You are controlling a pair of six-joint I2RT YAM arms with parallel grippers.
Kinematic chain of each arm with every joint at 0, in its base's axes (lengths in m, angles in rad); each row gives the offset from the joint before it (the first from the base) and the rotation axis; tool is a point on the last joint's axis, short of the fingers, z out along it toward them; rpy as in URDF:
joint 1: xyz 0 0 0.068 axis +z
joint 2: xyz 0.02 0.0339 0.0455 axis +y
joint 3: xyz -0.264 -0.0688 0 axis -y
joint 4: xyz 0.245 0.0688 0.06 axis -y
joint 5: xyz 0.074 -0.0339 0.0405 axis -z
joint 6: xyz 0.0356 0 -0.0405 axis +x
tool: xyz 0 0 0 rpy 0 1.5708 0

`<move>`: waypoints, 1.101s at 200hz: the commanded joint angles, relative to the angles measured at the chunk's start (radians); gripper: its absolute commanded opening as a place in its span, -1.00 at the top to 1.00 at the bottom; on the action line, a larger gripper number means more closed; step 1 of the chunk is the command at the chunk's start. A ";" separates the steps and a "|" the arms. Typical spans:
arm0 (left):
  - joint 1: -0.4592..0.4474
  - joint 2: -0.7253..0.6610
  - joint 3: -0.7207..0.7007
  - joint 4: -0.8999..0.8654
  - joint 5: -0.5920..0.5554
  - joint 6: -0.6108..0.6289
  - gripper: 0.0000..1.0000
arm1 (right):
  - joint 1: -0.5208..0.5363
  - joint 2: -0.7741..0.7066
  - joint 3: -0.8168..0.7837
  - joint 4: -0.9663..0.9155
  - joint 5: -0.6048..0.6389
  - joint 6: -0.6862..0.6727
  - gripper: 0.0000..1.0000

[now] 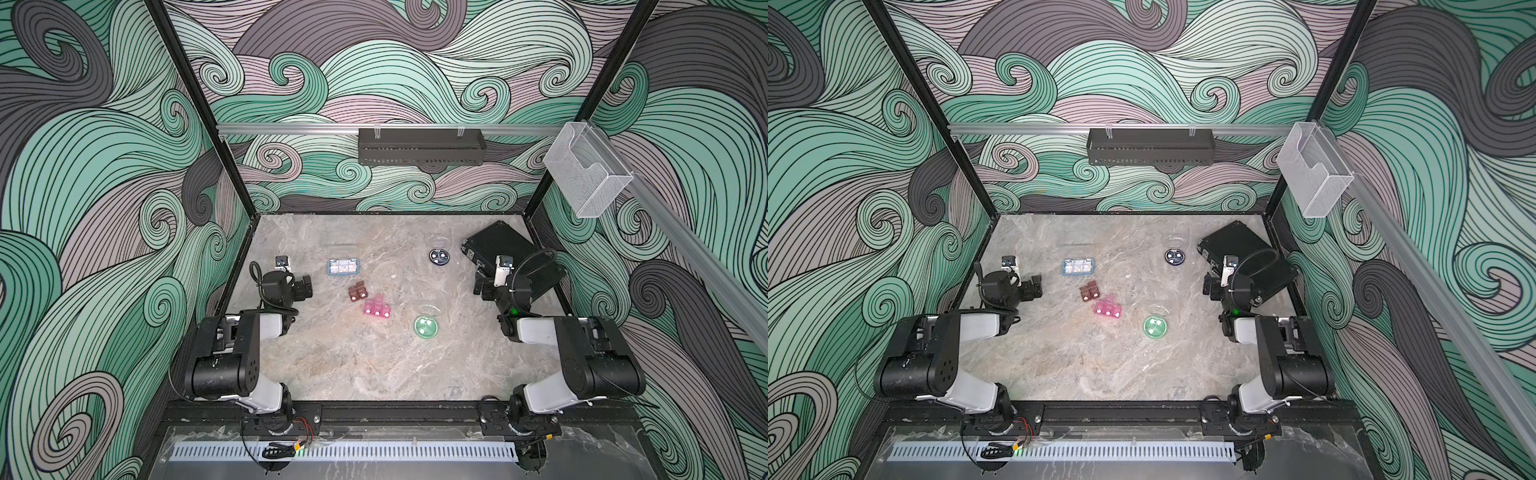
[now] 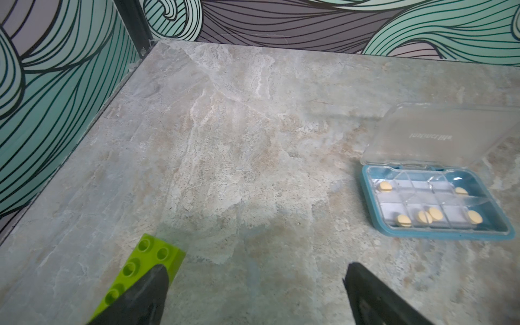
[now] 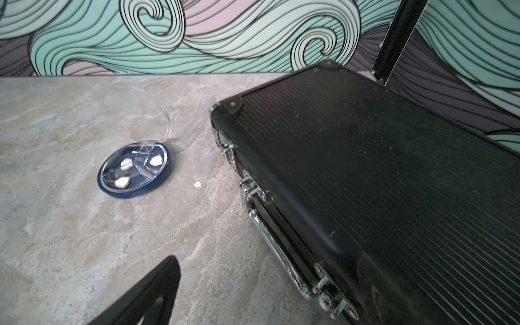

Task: Close pillboxes
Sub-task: Close the lid on the pillbox.

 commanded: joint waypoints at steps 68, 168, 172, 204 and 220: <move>-0.214 -0.689 0.479 -1.139 -0.047 -0.421 -0.72 | 0.217 -0.281 0.496 -1.199 -0.252 0.010 -0.99; -0.909 -0.538 0.217 -0.796 0.090 -0.943 -0.34 | 0.335 -0.087 0.566 -1.291 -0.400 -0.090 -0.07; -0.918 -0.510 0.217 -0.770 0.098 -0.952 -0.32 | 0.335 -0.082 0.569 -1.290 -0.406 -0.094 0.01; -0.932 -0.294 0.217 -0.582 0.166 -1.013 -0.07 | 0.341 -0.031 0.584 -1.277 -0.439 -0.098 0.33; -0.937 -0.214 0.215 -0.489 0.194 -1.042 -0.01 | 0.347 -0.029 0.584 -1.277 -0.432 -0.113 0.37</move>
